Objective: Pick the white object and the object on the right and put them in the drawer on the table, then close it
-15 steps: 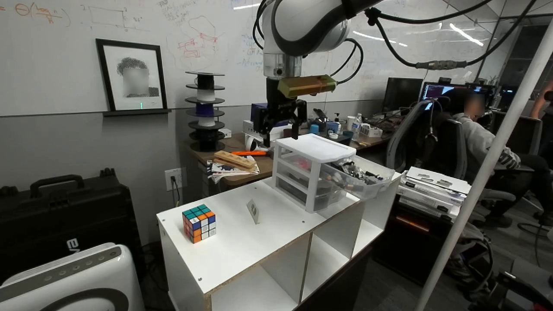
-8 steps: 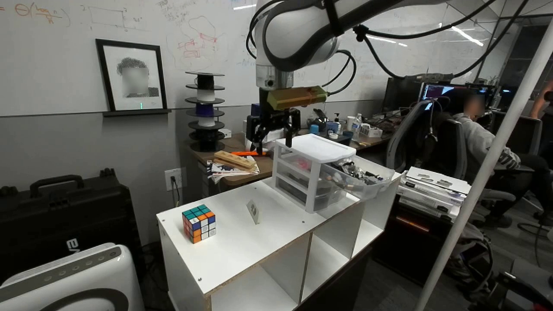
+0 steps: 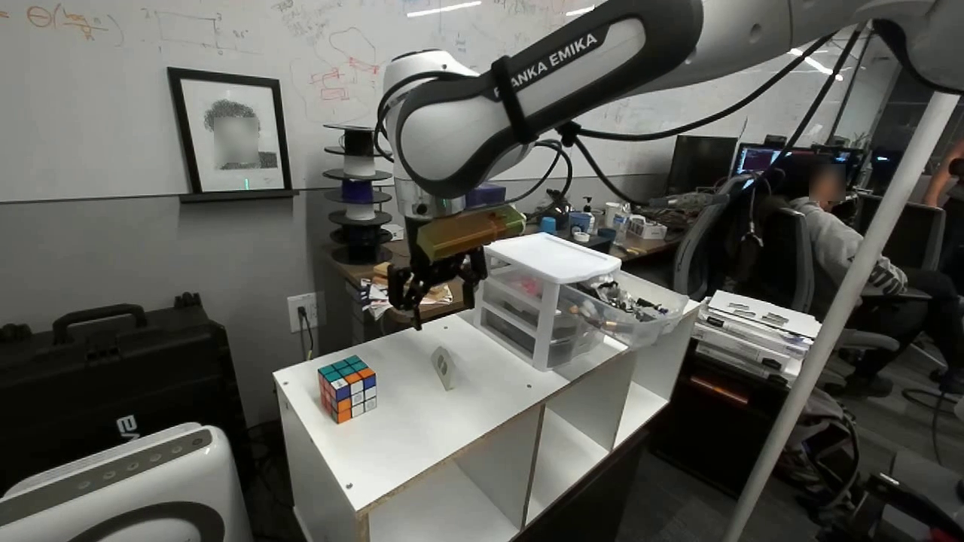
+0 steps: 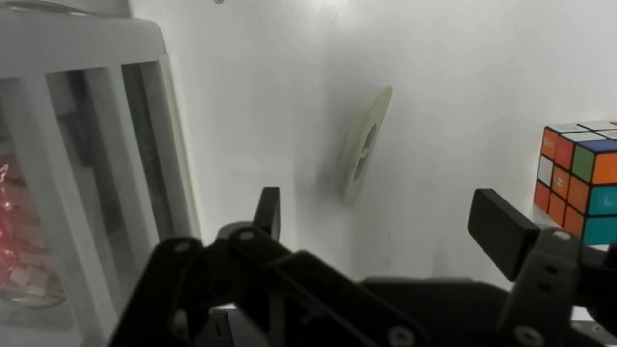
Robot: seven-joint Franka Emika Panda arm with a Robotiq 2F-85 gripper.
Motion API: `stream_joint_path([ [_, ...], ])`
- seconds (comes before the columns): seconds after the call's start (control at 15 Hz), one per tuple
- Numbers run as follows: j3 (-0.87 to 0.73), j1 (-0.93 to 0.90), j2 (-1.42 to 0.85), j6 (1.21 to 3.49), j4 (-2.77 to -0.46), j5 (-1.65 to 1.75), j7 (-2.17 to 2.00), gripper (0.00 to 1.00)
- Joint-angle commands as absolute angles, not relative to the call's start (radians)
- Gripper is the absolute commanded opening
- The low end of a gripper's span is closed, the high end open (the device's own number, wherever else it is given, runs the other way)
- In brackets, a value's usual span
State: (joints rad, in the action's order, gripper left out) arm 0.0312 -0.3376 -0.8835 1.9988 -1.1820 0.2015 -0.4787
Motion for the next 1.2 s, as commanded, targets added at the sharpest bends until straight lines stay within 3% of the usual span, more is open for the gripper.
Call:
stream_joint_path([
  [0.0, 0.015, -0.348, -0.952, 1.941, -1.085, 0.165, -0.486, 1.00],
  [1.07, -0.029, -0.345, -1.184, 1.914, -0.886, 0.111, -0.529, 1.00],
  [1.13, -0.033, -0.347, -1.199, 1.912, -0.866, 0.112, -0.532, 0.75],
])
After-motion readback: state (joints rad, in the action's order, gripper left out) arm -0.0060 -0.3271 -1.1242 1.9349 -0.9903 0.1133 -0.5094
